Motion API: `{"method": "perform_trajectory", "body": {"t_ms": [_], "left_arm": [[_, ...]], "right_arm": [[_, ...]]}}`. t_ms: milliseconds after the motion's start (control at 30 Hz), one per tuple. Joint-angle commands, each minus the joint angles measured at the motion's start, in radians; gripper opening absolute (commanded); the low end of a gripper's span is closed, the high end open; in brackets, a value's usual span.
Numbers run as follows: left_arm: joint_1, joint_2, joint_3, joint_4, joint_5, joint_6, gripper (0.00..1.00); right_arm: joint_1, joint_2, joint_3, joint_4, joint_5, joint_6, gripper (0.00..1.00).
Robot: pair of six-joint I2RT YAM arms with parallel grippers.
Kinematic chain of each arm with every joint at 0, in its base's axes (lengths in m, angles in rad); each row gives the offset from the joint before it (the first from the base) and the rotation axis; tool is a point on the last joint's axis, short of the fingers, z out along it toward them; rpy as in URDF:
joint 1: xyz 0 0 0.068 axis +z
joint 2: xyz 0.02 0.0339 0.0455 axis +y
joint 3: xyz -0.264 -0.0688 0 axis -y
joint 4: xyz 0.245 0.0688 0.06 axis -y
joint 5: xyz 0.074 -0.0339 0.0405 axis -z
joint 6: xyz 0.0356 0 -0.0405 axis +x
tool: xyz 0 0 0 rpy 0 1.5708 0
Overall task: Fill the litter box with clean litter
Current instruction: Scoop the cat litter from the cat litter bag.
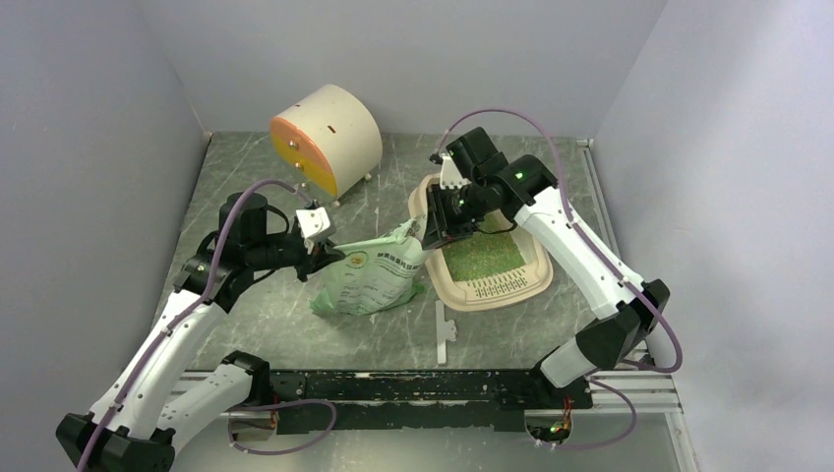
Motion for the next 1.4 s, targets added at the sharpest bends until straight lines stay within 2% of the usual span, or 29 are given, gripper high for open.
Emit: {"method": "perform_trajectory", "body": {"t_ms": [0,100,133,167,333,433,533,667,867,1000,1133,1200,1267,1300,1367], "left_arm": [[-0.004,-0.058,0.052,0.183,0.066,-0.017,0.14],[-0.004,-0.060,0.049,0.140,0.061,-0.041,0.40],[-0.004,-0.056,0.055,0.116,0.053,-0.043,0.56],[-0.004,-0.050,0.068,0.090,0.049,-0.037,0.62],[-0.004,0.038,0.172,-0.039,0.132,0.042,0.73],[-0.005,0.133,0.278,-0.153,0.134,0.118,0.73],[-0.029,0.221,0.377,-0.253,0.079,0.179,0.72],[-0.133,0.301,0.439,-0.328,-0.010,0.190,0.72],[-0.249,0.356,0.426,-0.358,-0.145,0.167,0.71],[-0.266,0.382,0.425,-0.388,-0.275,0.144,0.67],[-0.270,0.373,0.399,-0.376,-0.330,0.135,0.65],[-0.271,0.369,0.389,-0.361,-0.334,0.128,0.59],[-0.273,0.372,0.373,-0.352,-0.332,0.126,0.48],[-0.275,0.376,0.367,-0.356,-0.326,0.130,0.42],[-0.280,0.384,0.350,-0.367,-0.323,0.136,0.23]], "right_arm": [[0.018,-0.021,-0.065,0.047,-0.007,0.031,0.00],[0.017,-0.041,-0.088,0.066,-0.009,0.036,0.00],[0.018,-0.046,-0.093,0.071,-0.011,0.038,0.00],[0.018,-0.051,-0.099,0.078,-0.016,0.038,0.00],[0.022,-0.060,-0.124,0.101,-0.046,0.038,0.00],[0.023,-0.069,-0.135,0.111,-0.051,0.037,0.00],[0.025,-0.073,-0.144,0.119,-0.059,0.037,0.00],[0.024,-0.073,-0.150,0.126,-0.052,0.038,0.00],[0.024,-0.075,-0.135,0.121,-0.044,0.037,0.00],[0.024,-0.078,-0.127,0.110,-0.042,0.035,0.00],[0.024,-0.089,-0.120,0.103,-0.038,0.037,0.00],[0.024,-0.096,-0.118,0.099,-0.036,0.038,0.00],[0.024,-0.102,-0.116,0.098,-0.035,0.039,0.00],[0.024,-0.103,-0.115,0.098,-0.035,0.040,0.00],[0.024,-0.105,-0.107,0.088,-0.023,0.040,0.00]]}}
